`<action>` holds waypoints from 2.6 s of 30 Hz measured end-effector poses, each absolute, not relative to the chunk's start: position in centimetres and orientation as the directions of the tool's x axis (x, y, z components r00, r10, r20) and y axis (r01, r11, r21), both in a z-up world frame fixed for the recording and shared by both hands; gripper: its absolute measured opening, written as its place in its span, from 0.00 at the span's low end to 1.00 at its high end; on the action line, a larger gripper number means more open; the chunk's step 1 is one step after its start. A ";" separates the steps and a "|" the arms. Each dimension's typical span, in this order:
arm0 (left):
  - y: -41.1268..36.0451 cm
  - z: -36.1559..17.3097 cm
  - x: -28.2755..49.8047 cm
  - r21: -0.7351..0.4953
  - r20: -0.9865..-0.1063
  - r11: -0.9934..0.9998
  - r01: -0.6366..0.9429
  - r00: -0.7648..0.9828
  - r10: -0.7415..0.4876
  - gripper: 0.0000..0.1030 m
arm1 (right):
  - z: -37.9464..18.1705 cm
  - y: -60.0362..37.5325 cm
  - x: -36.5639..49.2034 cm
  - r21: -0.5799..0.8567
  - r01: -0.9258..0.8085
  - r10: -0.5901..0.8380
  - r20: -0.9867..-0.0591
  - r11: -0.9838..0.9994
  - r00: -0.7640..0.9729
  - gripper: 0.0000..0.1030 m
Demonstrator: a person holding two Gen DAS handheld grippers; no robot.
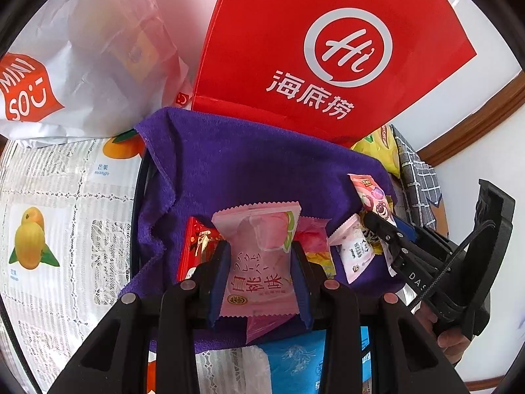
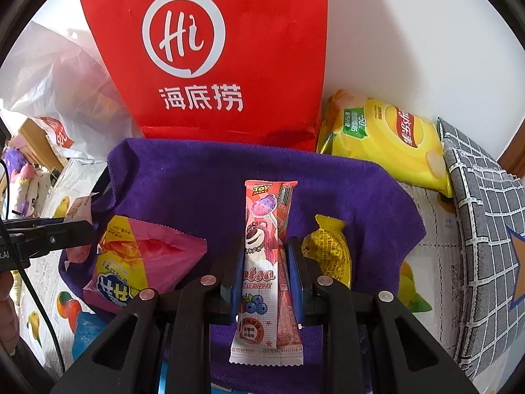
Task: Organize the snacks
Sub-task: 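Open both tools to drop the packets onto the purple towel, then move both tools back toward the snack pile beside the tissue pack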
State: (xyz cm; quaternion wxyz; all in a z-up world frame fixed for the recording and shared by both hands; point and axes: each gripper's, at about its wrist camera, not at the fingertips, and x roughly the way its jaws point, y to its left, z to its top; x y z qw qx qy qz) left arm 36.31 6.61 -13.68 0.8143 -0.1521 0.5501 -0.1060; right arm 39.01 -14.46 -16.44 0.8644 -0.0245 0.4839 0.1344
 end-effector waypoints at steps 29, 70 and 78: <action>5.3 -14.4 36.7 -0.321 -0.889 0.946 0.042 0.330 -0.316 0.33 | -16.8 -14.0 39.2 0.072 -0.262 0.195 -0.855 0.962 0.481 0.24; 1.9 -2.8 28.0 -0.139 -0.779 0.964 0.225 0.576 -0.247 0.81 | -6.4 -20.5 25.1 0.042 -0.089 0.093 -0.705 0.995 0.703 0.83; 2.3 -3.1 23.9 -0.159 -0.754 0.967 0.198 0.608 -0.249 0.81 | -7.4 -22.3 21.8 0.109 -0.055 0.116 -0.710 0.993 0.694 0.83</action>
